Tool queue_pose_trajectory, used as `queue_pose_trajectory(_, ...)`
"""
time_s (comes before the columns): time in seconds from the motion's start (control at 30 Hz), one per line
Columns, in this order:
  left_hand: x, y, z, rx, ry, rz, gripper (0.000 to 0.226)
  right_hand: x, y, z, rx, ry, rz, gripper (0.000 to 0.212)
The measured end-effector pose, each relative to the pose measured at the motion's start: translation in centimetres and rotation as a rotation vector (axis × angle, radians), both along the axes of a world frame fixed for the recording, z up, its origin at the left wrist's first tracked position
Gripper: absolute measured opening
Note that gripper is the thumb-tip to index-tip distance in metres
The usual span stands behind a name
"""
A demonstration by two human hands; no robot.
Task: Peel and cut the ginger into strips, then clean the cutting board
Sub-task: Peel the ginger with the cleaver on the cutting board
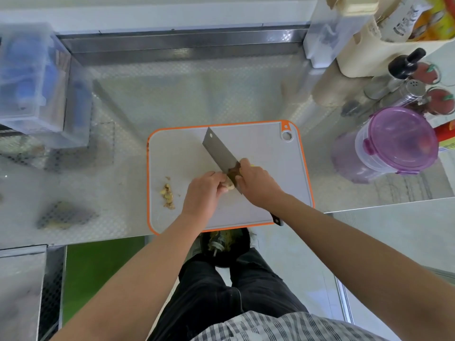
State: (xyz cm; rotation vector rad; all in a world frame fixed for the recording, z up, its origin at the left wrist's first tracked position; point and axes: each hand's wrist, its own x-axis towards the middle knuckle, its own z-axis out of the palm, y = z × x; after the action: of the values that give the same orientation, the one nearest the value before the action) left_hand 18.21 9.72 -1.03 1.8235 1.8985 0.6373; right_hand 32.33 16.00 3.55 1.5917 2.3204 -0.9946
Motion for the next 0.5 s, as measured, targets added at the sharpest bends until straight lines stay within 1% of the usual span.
queue_pose_trajectory(0.1,-0.1,-0.1,-0.2,0.011,-0.017,0.010,0.019,0.6,0.1,1.5,0.062,0.065,-0.020,0.011)
queue_pose_trajectory(0.17,-0.1,-0.2,-0.3,0.007,-0.009,0.026,0.021,1.2,-0.5,2.3,0.087,0.076,0.004,0.007)
queue_pose_trajectory(0.23,0.0,-0.2,-0.3,0.003,-0.010,0.043,0.021,1.5,-1.4,2.4,0.109,0.037,0.054,0.007)
queue_pose_trajectory(0.3,-0.1,-0.1,-0.2,0.001,-0.014,0.057,0.019,1.4,-2.1,2.1,0.119,-0.022,0.092,0.012)
queue_pose_trajectory(0.5,-0.1,-0.1,-0.4,-0.024,-0.033,0.063,0.017,1.3,-2.6,1.8,0.122,-0.090,0.103,0.012)
